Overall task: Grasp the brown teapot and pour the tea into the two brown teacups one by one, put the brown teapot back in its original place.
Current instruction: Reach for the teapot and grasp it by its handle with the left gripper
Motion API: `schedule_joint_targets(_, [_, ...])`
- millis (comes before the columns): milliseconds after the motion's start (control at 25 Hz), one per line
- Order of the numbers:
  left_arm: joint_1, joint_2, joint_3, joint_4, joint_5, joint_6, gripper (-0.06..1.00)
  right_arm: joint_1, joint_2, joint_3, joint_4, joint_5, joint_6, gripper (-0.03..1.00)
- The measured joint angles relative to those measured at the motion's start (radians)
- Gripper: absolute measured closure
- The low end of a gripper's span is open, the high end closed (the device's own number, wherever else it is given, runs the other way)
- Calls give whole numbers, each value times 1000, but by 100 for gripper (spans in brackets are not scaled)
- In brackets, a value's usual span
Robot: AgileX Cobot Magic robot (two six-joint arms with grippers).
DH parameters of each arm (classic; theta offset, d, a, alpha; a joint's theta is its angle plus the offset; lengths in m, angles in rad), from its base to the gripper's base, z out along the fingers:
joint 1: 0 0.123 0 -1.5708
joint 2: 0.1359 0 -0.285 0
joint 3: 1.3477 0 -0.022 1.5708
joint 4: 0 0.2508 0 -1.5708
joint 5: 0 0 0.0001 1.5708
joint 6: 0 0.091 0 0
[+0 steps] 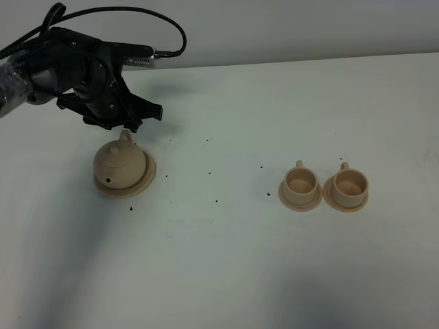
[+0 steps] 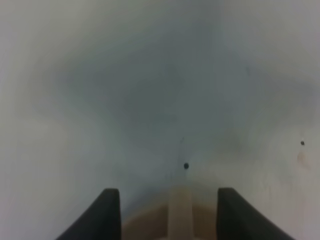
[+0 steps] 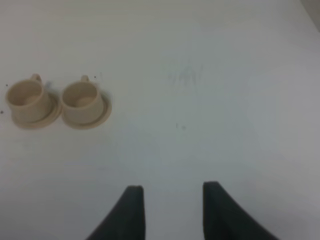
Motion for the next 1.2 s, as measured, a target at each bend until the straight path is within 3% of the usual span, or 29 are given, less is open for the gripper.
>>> schedule_joint_targets(440, [9,51,-23,-2,23,6,47,0,0,0,0,0,0,66])
schedule_joint_targets(720, [13,50,-24,66,62,-26,47,0,0,0,0,0,0,66])
schedule_joint_targets(1200, [76,48,-30,92,161,-44,47,0,0,0,0,0,0,66])
